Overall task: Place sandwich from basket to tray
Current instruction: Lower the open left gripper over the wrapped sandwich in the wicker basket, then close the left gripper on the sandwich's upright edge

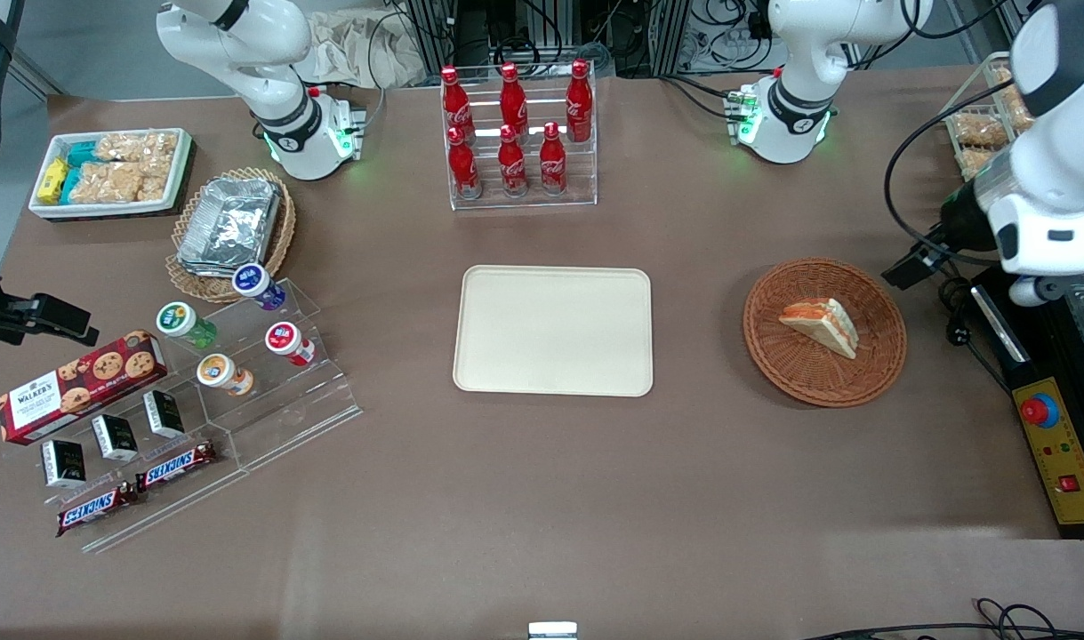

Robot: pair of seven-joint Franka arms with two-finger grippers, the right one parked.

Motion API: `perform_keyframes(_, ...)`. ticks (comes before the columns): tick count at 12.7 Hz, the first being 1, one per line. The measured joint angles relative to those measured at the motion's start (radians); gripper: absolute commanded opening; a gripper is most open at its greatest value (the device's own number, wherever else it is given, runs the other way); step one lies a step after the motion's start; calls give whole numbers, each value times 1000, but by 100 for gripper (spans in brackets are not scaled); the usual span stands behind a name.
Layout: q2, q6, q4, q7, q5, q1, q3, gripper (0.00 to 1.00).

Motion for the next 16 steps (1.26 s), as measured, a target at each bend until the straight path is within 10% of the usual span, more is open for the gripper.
perform_keyframes(16, 6, 850, -666, -240, -1, 8, 82, 100)
